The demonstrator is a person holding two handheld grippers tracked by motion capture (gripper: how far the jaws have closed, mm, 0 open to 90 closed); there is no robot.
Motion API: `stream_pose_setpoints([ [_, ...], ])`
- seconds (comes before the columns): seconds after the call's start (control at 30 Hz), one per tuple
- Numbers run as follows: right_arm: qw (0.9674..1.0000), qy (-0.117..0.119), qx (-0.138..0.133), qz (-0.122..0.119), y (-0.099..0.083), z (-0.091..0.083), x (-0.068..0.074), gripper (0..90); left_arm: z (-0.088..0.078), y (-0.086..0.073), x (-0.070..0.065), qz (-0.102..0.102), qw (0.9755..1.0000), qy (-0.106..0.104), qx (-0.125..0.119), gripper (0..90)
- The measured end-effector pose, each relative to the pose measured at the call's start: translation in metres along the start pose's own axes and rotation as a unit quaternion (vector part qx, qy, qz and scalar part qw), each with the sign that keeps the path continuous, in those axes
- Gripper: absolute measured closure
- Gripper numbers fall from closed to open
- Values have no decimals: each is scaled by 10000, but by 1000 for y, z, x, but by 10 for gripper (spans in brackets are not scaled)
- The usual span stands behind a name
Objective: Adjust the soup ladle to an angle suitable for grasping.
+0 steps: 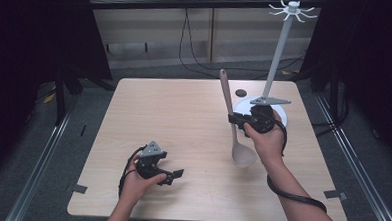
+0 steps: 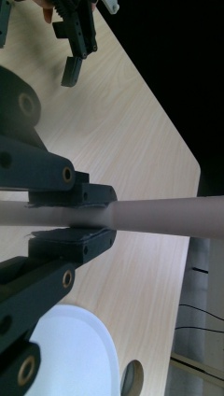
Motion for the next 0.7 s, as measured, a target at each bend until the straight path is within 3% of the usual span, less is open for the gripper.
stream_pose_setpoints([
  [0.7,9987,-234,-418,-191,10,-36,-4,798,1,0,0,33,10000,44,11,19],
])
Point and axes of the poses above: each handheld gripper's, and its own axes: z roughly forward along the jaws, y roughly out of its top, x roughly to its left, the point moved 5 cm from there along z, roughly forward along the jaws, and after that the axes turned 7 degrees about x, right-handed, at the moved point
